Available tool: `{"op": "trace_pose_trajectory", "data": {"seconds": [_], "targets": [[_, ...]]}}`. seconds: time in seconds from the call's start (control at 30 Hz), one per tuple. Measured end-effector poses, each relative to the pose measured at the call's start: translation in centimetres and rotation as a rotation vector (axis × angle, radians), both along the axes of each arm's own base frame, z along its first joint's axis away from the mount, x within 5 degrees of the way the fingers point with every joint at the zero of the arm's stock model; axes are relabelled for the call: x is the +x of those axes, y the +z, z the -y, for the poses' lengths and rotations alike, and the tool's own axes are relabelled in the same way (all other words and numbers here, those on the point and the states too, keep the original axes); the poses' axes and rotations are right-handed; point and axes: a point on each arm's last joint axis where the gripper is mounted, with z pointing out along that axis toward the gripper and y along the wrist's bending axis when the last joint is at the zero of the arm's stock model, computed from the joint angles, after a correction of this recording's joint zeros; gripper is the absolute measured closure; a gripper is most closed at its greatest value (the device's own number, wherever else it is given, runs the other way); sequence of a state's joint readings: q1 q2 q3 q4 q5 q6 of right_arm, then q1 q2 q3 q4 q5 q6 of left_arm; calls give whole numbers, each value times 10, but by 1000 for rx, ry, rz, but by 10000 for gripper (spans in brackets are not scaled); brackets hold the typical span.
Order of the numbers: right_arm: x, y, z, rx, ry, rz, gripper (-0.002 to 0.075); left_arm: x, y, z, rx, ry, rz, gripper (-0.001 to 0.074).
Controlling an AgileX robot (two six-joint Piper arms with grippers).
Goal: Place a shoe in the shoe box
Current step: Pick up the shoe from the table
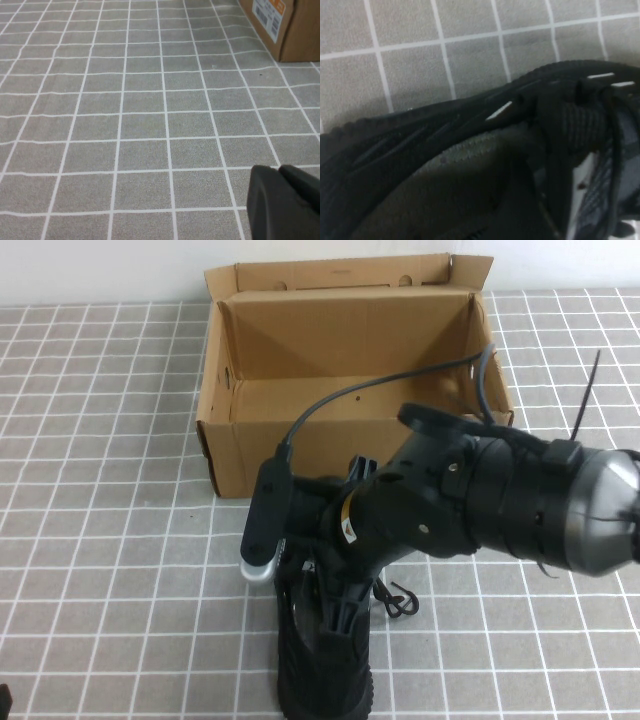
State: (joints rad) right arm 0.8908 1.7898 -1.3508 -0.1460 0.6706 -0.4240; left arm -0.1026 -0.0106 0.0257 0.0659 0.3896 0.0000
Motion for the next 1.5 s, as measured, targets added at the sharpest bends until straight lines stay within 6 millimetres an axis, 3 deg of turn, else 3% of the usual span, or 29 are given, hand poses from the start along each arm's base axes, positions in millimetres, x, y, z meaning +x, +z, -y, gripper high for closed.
{"op": "trace_pose_trajectory", "data": {"seconds": [0.17, 0.6, 0.7, 0.9, 1.2, 1.5], "targets": [[1, -4, -1, -8, 0, -6, 336, 0, 0, 0, 0, 0, 0, 736], [3, -10, -3, -20, 3, -8, 668, 0, 0, 0, 0, 0, 0, 736], [3, -10, -3, -12, -14, -16, 715, 0, 0, 0, 0, 0, 0, 736], [-2, 4, 3, 10, -60, -36, 729, 0, 0, 0, 0, 0, 0, 736], [-27, 49, 25, 69, -105, -115, 731, 0, 0, 0, 0, 0, 0, 736], [-43, 95, 42, 110, -275, -224, 731, 0, 0, 0, 0, 0, 0, 736]]}}
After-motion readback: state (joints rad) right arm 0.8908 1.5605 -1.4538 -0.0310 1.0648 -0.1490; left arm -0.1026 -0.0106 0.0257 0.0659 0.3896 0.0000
